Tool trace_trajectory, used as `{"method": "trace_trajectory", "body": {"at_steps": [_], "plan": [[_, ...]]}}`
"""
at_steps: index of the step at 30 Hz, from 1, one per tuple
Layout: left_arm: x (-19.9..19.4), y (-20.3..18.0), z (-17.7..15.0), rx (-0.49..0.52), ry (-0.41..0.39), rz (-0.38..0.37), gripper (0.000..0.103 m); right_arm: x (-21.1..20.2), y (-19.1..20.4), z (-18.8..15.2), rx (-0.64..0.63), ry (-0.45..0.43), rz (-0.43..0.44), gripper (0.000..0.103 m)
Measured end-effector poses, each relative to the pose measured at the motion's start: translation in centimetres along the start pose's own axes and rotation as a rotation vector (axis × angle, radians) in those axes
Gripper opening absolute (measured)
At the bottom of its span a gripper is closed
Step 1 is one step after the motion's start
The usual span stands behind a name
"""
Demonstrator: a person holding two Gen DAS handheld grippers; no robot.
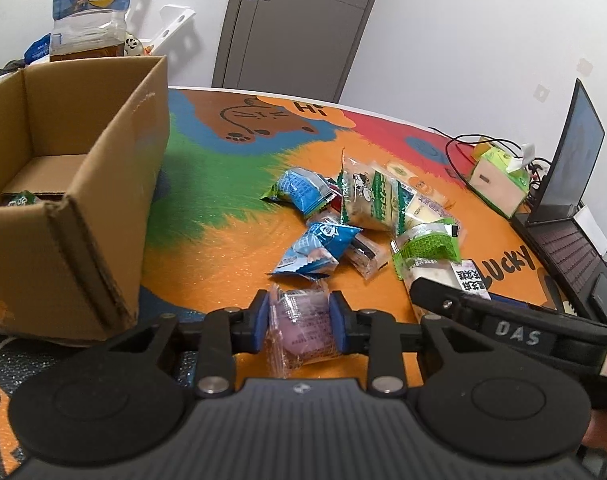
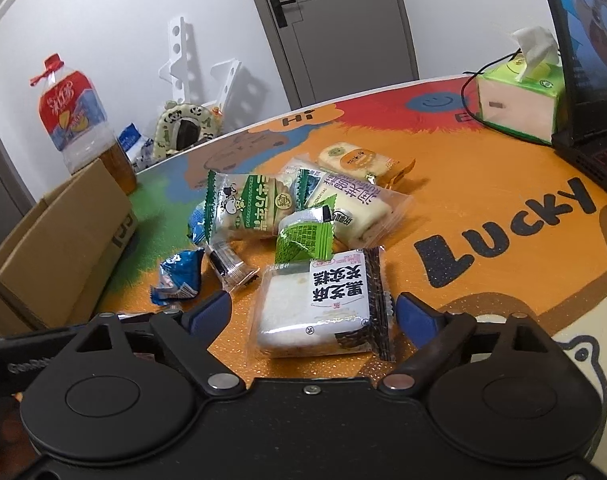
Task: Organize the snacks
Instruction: 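Grasp the purple-wrapped pastry with the left tool while the right tool grasps the white bread packet, then carry both packets over the cardboard box and open both tools to release them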
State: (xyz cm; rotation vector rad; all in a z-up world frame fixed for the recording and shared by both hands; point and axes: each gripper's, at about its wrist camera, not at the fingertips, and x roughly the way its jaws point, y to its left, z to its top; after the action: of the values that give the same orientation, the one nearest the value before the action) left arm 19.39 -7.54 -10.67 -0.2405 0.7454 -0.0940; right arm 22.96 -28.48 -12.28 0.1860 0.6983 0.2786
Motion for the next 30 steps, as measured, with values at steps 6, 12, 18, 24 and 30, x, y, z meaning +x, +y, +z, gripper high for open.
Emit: {"method": "trace_trajectory", "body": {"at_steps": [6,12,18,24,30], "plan": [[-0.7,0.1,-0.1,-0.007,-0.016,-0.022,0.029,-0.1,1.2,-0.2,-0.072,0.007,-0.051,0.066],[-2.1,-0.1,-0.1,-0.005,-0.044,-0.038,0.028,-1.3,0.8,-0.5,-0.039,-0.013,-0.032,0.054],[-3.7,-0.3,0.1,-0.005,-0.08,-0.044,0.028,-3.0,1.2,-0.1,-0.035,-0.063,-0.012,0.052],[-5.6,-0.1,0.6,-0.007,-0.127,-0.039,0.028,-4.4,2.1,0.5,-0.033,-0.103,0.032,0.052],[-7.7,0.4,1.2,-0.01,-0.173,-0.024,0.028,-5.2,3.8,1.2,-0.046,-0.127,0.07,0.052]]}}
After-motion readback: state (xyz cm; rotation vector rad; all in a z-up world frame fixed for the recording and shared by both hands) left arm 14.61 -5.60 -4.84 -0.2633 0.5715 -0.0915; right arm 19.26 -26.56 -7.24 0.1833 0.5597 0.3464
